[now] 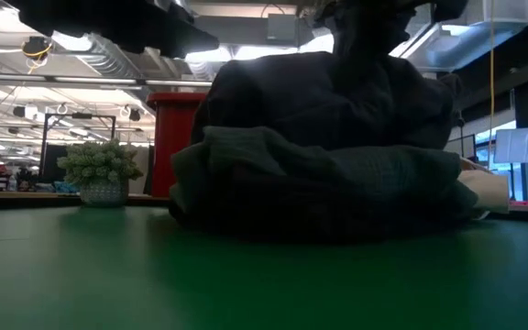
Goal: Fold laundry
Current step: Put the gray folded pants into the red bin
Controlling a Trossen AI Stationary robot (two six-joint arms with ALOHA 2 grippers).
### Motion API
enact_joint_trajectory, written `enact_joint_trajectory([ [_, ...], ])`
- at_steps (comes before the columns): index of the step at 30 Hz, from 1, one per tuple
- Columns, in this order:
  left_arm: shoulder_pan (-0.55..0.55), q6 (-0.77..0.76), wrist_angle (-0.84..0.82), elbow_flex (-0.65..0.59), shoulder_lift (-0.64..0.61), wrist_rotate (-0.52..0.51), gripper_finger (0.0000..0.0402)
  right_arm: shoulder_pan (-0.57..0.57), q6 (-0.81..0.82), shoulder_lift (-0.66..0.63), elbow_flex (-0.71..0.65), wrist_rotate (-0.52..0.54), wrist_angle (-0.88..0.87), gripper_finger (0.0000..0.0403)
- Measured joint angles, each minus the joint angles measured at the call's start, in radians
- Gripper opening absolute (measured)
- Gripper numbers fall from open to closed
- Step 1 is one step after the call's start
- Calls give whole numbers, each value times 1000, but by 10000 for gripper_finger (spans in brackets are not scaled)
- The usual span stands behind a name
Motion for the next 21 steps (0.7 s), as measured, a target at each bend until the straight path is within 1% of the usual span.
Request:
enact_joint_trajectory([
  [2, -18, 8, 8, 0, 0, -30, 149, -5, 0, 0, 0, 5, 0, 41],
  [5, -27, 9, -5, 0, 0, -105, 152, -11, 0, 0, 0, 7, 1, 41],
  [8, -27, 17, -4, 1, 0, -143, 166, -19, 0, 0, 0, 8, 5, 41],
  [14, -22, -15, -23, 5, 0, -149, 218, -26, -2, 0, 0, 9, 5, 41],
  [21, -20, -24, -22, 5, 14, -159, 271, -40, -1, -1, 1, 45, 22, 41],
])
